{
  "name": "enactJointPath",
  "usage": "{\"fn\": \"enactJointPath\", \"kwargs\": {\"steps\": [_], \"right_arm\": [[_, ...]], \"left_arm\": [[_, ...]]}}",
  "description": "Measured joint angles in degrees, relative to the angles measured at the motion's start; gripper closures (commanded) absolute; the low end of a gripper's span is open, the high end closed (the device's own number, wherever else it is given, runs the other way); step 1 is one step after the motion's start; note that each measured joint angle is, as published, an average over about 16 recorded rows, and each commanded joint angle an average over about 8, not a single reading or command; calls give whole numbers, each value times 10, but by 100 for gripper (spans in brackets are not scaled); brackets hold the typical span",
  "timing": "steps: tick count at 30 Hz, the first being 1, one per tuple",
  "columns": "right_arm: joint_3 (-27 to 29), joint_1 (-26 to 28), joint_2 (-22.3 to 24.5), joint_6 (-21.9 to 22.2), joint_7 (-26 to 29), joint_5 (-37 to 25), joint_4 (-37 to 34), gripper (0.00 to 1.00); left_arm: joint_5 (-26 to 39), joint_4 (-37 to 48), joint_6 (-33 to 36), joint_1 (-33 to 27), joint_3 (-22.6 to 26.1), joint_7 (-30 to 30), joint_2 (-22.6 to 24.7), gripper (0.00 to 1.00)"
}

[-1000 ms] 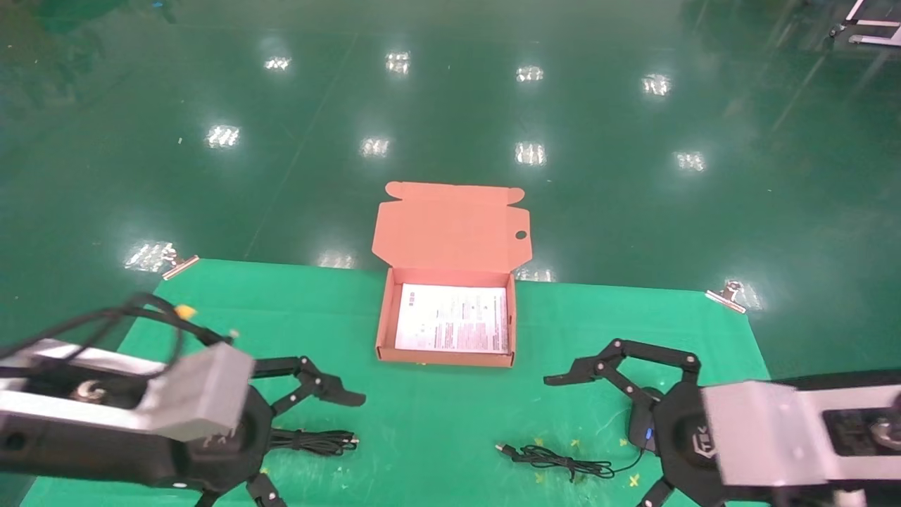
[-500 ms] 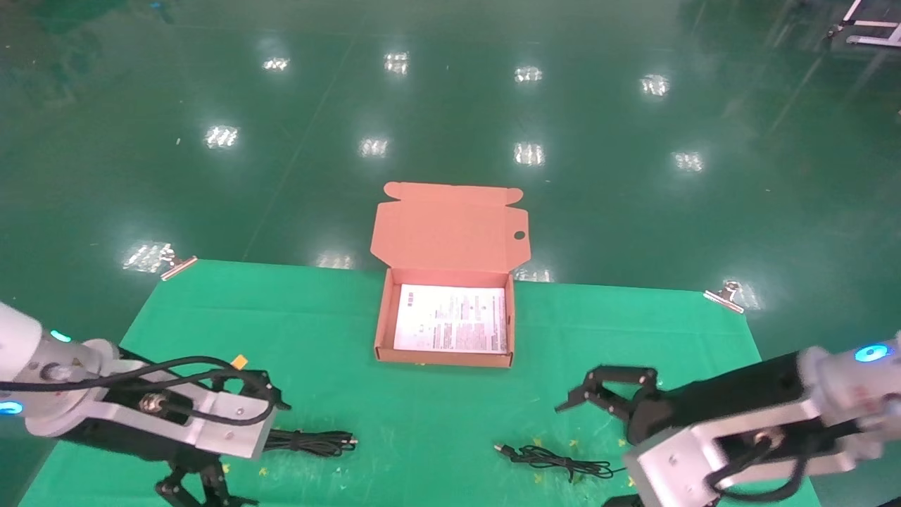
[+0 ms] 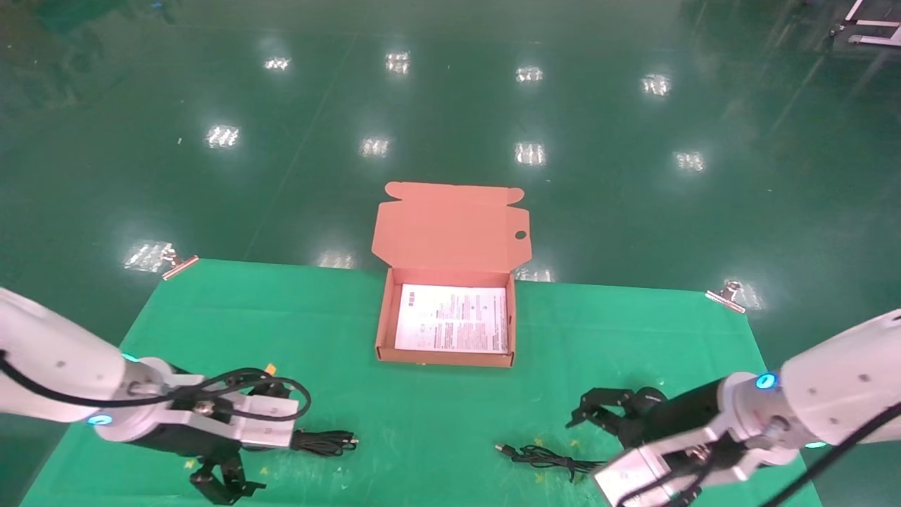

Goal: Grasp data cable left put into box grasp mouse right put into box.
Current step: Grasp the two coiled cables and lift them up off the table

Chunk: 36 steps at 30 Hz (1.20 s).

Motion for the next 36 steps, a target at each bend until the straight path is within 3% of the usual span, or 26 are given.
{"fn": "enactJointPath", "kwargs": {"steps": [8, 16, 25, 36], "right_arm": [[-22, -33, -29, 59, 95, -114, -6, 0], [-30, -57, -53, 80, 162, -158, -29, 0], [-31, -71, -80, 95, 182, -158, -90, 0], [-27, -74, -119, 126, 165, -142, -190, 0]], "left_arm": [[23, 103, -39, 10, 10, 12, 53, 0], [21, 220, -70, 13, 12, 47, 100, 0], [9, 337, -102, 14, 7, 91, 136, 0], [25, 435, -142, 7, 17, 159, 177, 0]]}}
